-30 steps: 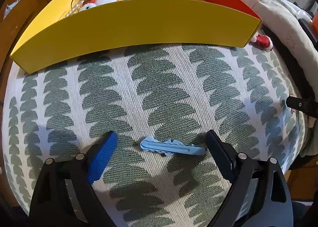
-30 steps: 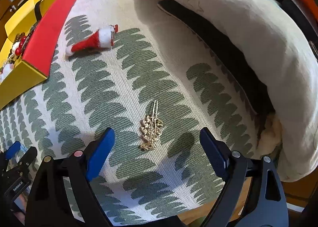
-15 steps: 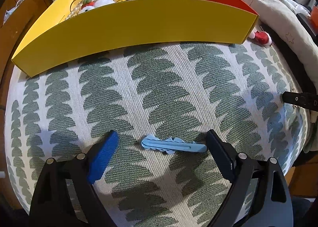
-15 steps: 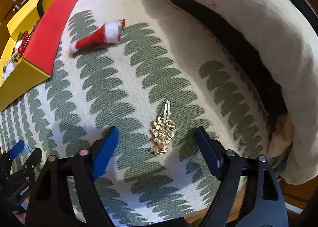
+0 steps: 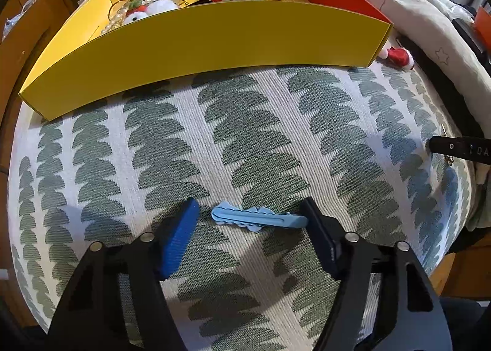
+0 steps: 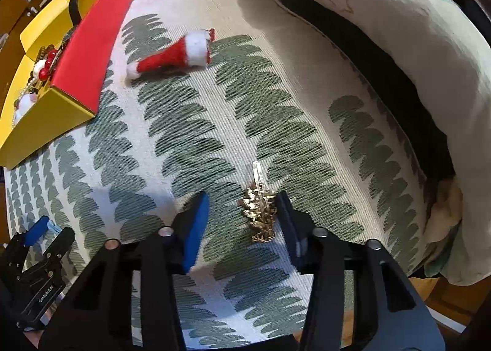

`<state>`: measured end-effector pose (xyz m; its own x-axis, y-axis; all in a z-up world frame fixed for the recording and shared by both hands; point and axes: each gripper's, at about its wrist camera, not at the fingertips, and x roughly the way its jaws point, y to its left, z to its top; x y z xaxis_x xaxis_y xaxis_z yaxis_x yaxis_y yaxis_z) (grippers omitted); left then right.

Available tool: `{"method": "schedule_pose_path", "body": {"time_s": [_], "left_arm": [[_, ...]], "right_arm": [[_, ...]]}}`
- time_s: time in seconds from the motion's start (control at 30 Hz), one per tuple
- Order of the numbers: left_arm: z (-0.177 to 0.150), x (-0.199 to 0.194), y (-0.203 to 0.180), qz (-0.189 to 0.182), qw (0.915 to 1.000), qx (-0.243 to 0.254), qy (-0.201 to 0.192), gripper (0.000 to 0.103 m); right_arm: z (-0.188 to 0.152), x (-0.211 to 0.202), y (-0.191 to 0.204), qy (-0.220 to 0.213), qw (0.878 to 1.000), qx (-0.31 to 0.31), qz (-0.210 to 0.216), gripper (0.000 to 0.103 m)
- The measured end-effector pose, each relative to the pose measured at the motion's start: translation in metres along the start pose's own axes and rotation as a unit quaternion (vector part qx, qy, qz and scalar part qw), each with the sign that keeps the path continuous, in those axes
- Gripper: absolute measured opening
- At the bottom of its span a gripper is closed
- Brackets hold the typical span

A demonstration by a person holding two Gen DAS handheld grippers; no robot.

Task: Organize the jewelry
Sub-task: 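Close left gripper on the blue hair clip while right gripper closes on the gold hairpin, then carry the blue clip and gold hairpin into the yellow box with both grippers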

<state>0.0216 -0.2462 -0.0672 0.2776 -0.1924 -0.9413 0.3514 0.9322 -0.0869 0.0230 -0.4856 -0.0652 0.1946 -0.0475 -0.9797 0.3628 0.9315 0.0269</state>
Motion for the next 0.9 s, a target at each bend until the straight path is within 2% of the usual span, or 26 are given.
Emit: {"method": "schedule_pose_path", "body": {"time_s": [0.1,0.3,0.7,0.9], "left_arm": [[-0.002,-0.001,0.002,-0.002,1.0000,-0.003,0.001,0.059],[-0.001,-0.002,0.011,-0.019,0.9997,-0.012,0.007,0.058],[0.006,-0.008,0.027,-0.038,0.9989,-0.027,0.012,0.058],[0.010,-0.021,0.032,-0.041,0.9987,-0.031,0.001,0.058]], "right_arm": [[-0.001,-0.002,0.001,-0.003,1.000,0.004,0.002,0.037],[-0.005,-0.016,-0.002,-0.011,1.000,0.009,0.014,0.024],[-0.018,-0.049,-0.005,-0.046,0.998,0.009,0.042,0.024],[-0.018,-0.079,0.005,-0.091,0.994,0.001,0.062,0.024]]}}
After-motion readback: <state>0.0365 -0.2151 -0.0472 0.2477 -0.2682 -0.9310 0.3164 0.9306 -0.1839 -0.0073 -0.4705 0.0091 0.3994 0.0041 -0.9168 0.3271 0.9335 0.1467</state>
